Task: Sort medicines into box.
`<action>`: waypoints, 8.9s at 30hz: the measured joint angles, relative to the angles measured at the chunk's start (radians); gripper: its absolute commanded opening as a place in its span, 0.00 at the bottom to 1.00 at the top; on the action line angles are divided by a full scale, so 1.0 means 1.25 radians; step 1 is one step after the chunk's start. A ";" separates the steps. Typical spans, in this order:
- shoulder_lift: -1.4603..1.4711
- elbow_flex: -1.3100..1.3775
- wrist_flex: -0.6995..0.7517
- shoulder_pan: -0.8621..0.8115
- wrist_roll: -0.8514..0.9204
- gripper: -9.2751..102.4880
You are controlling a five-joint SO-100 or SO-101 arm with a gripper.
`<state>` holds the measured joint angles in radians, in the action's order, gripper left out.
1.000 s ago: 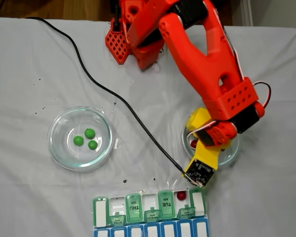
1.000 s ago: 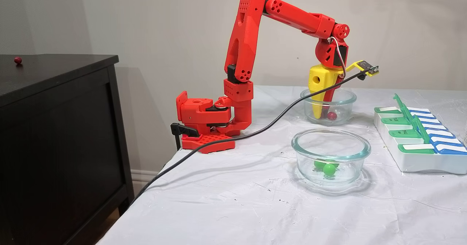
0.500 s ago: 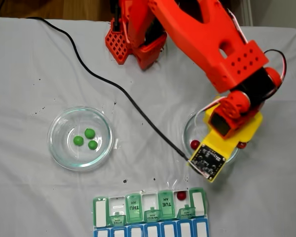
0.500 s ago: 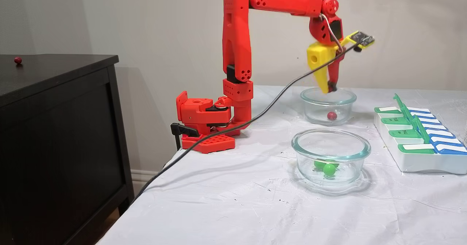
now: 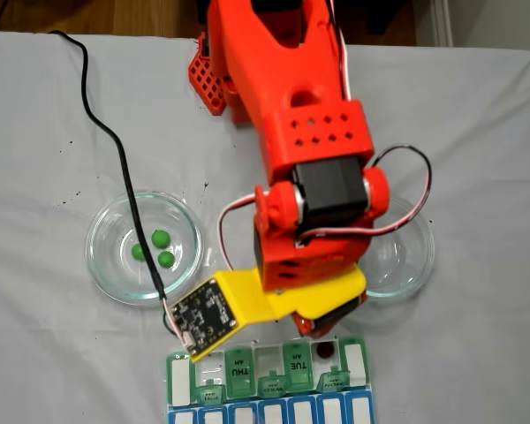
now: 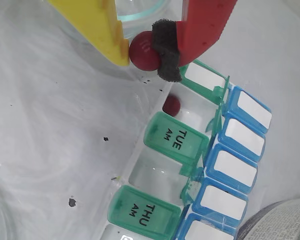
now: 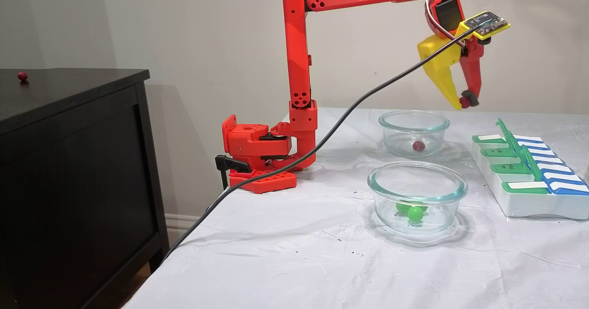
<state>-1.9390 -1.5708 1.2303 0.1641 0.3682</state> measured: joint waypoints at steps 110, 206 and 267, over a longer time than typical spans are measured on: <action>0.152 -0.216 -0.110 0.247 0.023 0.28; -0.047 0.004 0.058 0.155 -0.071 0.08; 0.283 0.173 0.086 -0.264 0.323 0.12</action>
<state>-1.5846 -1.3545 1.3376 -0.1657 0.7716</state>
